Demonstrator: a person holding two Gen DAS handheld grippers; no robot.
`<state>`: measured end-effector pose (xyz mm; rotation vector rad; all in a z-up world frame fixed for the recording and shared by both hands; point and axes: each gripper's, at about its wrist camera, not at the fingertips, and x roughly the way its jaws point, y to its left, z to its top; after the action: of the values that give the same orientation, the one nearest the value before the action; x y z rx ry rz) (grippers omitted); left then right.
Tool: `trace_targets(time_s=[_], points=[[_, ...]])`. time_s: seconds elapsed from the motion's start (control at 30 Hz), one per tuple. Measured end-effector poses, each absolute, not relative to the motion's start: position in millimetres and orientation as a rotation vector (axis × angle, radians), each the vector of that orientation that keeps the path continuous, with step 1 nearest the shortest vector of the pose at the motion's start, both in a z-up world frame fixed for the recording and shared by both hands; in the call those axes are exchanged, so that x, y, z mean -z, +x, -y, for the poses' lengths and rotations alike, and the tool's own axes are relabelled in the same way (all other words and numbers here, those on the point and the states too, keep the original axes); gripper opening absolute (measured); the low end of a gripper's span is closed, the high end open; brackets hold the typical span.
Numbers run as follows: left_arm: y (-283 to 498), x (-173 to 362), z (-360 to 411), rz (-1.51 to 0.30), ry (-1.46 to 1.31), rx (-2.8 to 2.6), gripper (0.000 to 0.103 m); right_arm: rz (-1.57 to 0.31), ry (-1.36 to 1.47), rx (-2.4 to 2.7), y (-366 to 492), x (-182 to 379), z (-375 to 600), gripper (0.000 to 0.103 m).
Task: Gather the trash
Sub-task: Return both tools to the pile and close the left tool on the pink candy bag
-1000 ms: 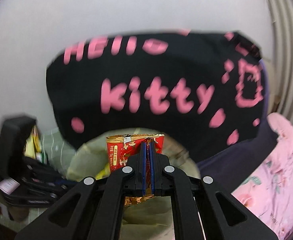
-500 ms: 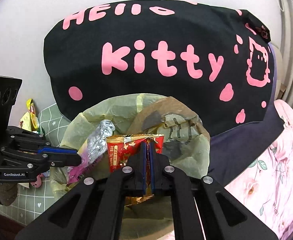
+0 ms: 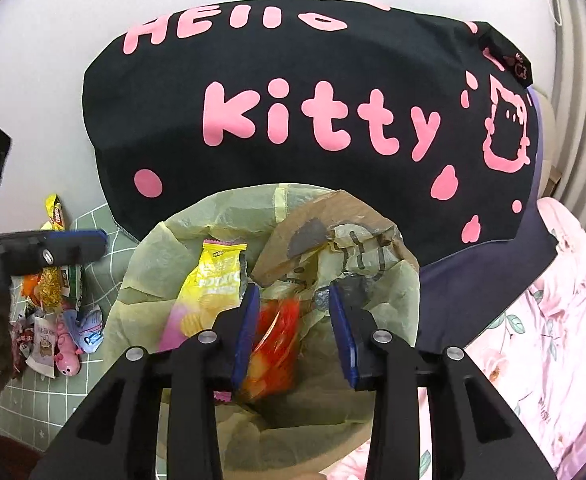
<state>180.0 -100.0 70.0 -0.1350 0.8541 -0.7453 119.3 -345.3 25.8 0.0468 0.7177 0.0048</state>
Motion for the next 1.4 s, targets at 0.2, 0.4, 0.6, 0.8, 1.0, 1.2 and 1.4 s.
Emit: trace_targets(time_s=[0.2,0.4,0.6,0.8,1.0,1.2,1.4], points=[[164.6,-79.5,50.0,-0.772,-0.178,0.626,0.046,-0.653,0.048,-0.013,112.6,-45.8,333.9,0.035],[134.4,-74.3,-31.2,-0.703,-0.177,0.426,0.047,-0.593,0.028,-0.158,117.8,-58.4,284.2,0.047],[97.5,-50.9,-155.6,-0.711,-0.259,0.132,0.047,-0.607,-0.016,-0.302,126.7,-48.3,220.1,0.05],[51.8,-38.3,-251.1,-0.69,-0.398,-0.097,0.051,-0.665,-0.088,-0.438,130.2,-33.8,155.6,0.05],[22.9,-13.9,-275.3,-0.698,-0.464,-0.118,0.052,-0.735,-0.141,-0.602,126.2,-6.9,99.5,0.049],[12.3,3.3,-256.5,-0.757,-0.407,-0.058,0.052,-0.816,-0.218,-0.786,123.5,29.5,41.2,0.049],[12.5,8.8,-247.6,-0.772,-0.385,-0.023,0.052,-0.835,-0.305,-0.855,146.3,55.3,-5.1,0.049]])
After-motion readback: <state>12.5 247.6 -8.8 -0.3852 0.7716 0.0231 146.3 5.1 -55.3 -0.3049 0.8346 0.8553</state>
